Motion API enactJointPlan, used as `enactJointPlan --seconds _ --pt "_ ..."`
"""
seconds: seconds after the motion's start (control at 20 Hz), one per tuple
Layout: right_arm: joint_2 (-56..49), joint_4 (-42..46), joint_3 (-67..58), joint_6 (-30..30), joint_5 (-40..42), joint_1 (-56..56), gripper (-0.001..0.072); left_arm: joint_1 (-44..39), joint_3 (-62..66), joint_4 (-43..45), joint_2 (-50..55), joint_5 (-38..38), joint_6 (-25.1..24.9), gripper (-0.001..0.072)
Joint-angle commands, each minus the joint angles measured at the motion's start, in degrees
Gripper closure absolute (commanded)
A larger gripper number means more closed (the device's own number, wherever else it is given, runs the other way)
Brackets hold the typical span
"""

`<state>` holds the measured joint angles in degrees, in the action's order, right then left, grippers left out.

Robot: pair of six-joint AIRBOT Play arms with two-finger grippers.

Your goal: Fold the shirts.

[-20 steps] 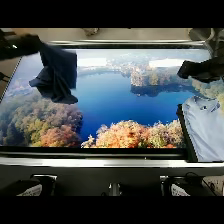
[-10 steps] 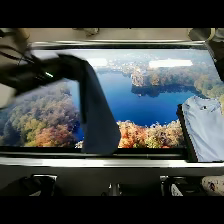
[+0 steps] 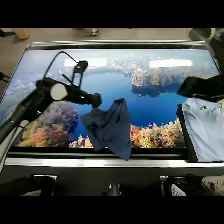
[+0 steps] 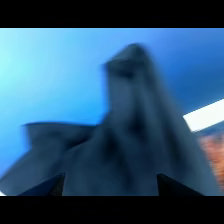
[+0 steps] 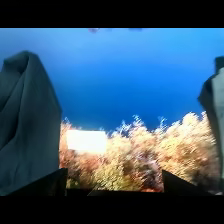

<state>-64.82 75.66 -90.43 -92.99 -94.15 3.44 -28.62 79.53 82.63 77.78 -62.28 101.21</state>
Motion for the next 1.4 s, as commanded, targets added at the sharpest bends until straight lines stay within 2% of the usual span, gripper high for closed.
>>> enactJointPlan --seconds 0.0,0.15,0.2,0.35,0.45,0.65,0.7,0.75,0.8,0.85,0.9,0.95,1.15,1.2,1.25,1.3,1.35 --pt "-4.72 -11.93 10.12 2.4 -0.02 -0.59 0.0074 11.98 -3.13 3.13 -3.28 -13.6 -2.25 -0.0013" --pt "-4.66 -10.73 21.99 5.64 5.18 -6.12 0.0061 18.27 -17.35 -5.44 -5.14 -11.1 -2.21 -0.0013" --pt "-4.66 -10.73 25.49 6.93 7.17 -8.74 0.0006 18.29 -21.86 -9.51 -5.05 -8.11 -2.25 -0.0013" --pt "-4.72 -10.73 33.55 8.46 11.56 -13.94 0.0002 14.88 -32.0 -20.57 -4.42 4.2 -2.23 -0.0013" --pt "-4.72 -11.26 37.05 8.52 12.81 -14.78 0.0002 12.37 -33.9 -24.06 -2.69 8.63 -2.23 -0.0012" --pt "-4.72 -12.52 42.4 9.66 14.45 -14.78 0.0003 9.29 -33.83 -26.84 1.01 11.45 -2.21 0.0001" --pt "-4.72 -13.68 43.95 10.43 15.89 -14.78 0.0003 9.01 -33.77 -28.02 1.77 12.04 -2.21 0.0109" --pt "-4.74 -15.08 45.77 10.93 17.77 -14.78 0.0003 8.87 -33.79 -28.98 2.27 12.85 -2.21 0.0193" --pt "-4.87 -17.05 47.58 11.74 19.47 -14.78 0.0003 8.68 -33.79 -29.77 2.78 13.7 -2.21 0.0243" --pt "-5.44 -19.45 49.05 12.59 20.68 -14.78 0.0003 8.63 -33.79 -29.77 2.95 14.38 -2.21 0.035" --pt "-6.43 -22.64 50.47 13.88 21.79 -14.82 0.0003 8.72 -33.79 -29.75 2.97 14.58 -2.21 0.0611" --pt "-7.67 -24.79 51.25 14.84 22.8 -15.74 0.0003 8.92 -33.77 -29.73 2.84 14.56 -2.43 0.0686" --pt "-13.51 -27.67 51.45 16.06 29.79 -26.36 0.0015 9.01 -33.77 -29.49 0.59 14.1 -3.76 0.0686" --pt "-14.25 -28.52 51.45 15.61 31.95 -28.0 0.0126 9.03 -33.77 -29.2 -0.55 14.16 -3.74 0.0686" --pt "-14.4 -29.07 51.43 14.91 33.38 -28.96 0.0367 9.03 -33.77 -28.35 -1.75 14.34 -3.72 0.0686" --pt "-14.34 -29.18 51.01 14.16 33.62 -28.92 0.0701 9.11 -33.73 -26.91 -3.21 14.38 -3.72 0.0686" --pt "-13.79 -28.94 49.92 13.18 32.5 -28.13 0.0693 9.38 -33.44 -24.81 -4.81 14.29 -3.72 0.0686"
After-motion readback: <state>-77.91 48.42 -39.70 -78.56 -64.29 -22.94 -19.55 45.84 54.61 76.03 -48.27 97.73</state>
